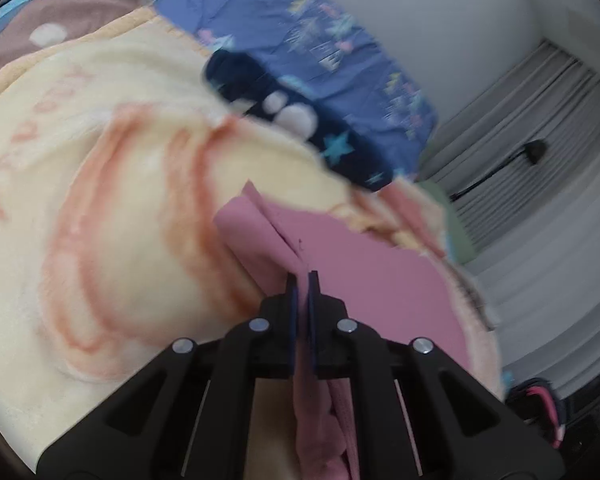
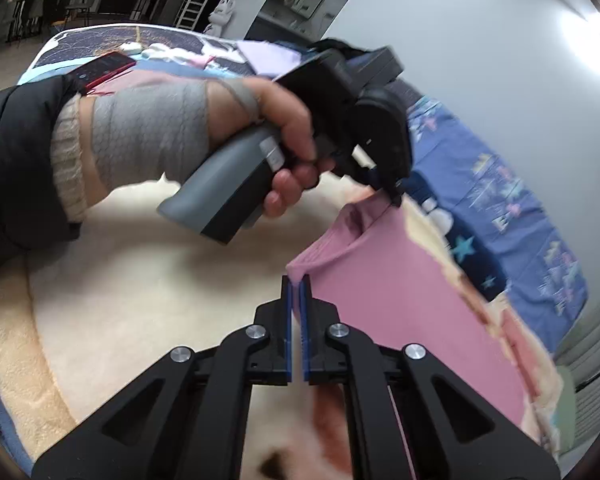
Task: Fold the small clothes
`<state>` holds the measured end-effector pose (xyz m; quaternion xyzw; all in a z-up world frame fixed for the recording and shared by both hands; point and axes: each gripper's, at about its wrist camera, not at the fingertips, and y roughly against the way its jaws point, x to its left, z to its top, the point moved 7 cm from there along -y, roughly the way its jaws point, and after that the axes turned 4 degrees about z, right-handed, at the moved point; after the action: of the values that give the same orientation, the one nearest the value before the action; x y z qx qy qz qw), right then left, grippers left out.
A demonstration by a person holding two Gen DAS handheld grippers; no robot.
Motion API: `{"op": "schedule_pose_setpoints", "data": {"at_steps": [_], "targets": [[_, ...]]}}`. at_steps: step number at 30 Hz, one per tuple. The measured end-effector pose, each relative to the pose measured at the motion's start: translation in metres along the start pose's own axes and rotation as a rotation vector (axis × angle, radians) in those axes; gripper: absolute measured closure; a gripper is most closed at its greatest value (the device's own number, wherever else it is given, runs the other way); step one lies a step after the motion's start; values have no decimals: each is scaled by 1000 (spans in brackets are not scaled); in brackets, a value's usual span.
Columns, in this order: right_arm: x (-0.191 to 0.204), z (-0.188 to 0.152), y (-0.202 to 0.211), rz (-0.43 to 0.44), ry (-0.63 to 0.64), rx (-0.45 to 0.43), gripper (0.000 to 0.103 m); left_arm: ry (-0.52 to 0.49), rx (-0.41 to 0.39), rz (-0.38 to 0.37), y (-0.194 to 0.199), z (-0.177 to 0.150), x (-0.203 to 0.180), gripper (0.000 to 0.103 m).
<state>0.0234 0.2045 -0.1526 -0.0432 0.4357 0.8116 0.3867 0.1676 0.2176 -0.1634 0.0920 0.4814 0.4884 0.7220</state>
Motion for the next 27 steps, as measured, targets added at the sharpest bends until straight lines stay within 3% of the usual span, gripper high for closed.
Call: {"op": "schedule_pose_setpoints", "data": {"at_steps": [1, 3, 5, 7, 8, 9, 10, 12, 14, 17, 18, 19, 20, 21, 22, 24, 27], "targets": [[9, -9, -9, 42, 20, 35, 103, 13, 25, 16, -9, -8, 11, 98], [31, -20, -18, 84, 75, 74, 103, 70, 14, -45, -10, -15, 21, 97], [44, -20, -12, 23, 158, 47, 103, 85, -16, -67, 1, -10, 22, 97], [45, -15, 0, 17, 178, 2, 103, 71, -36, -47, 7, -3, 22, 84], [42, -14, 6, 4, 178, -12, 99, 72, -25, -56, 8, -3, 22, 61], [39, -14, 10, -5, 172, -12, 92, 74, -11, -68, 6, -4, 22, 50], [33, -16, 11, -24, 159, -4, 86, 73, 4, -92, 3, -5, 19, 49], [22, -19, 6, -65, 132, 21, 63, 74, 35, -104, -6, -5, 16, 43], [14, -22, -8, -78, 100, 81, 62, 64, 63, -101, -17, -2, 12, 42], [15, -18, -29, -109, 115, 110, 56, 101, 84, -116, -32, 11, 9, 49], [15, -17, -33, -129, 128, 104, 55, 115, 82, -117, -36, 17, 9, 77], [15, -14, -38, -143, 139, 97, 55, 134, 90, -123, -43, 21, 9, 92], [14, -11, -44, -135, 135, 102, 62, 150, 98, -125, -46, 24, 10, 94], [13, -9, -48, -113, 118, 110, 102, 151, 87, -123, -46, 27, 8, 94], [8, -7, -51, -116, 92, 127, 101, 131, 61, -138, -39, 30, 0, 94], [4, 0, -35, -85, 35, 72, 100, 73, 27, -157, -27, 35, -16, 94], [-15, 9, -2, -78, -59, -21, 100, 5, 22, -78, -27, 39, -21, 94]]}}
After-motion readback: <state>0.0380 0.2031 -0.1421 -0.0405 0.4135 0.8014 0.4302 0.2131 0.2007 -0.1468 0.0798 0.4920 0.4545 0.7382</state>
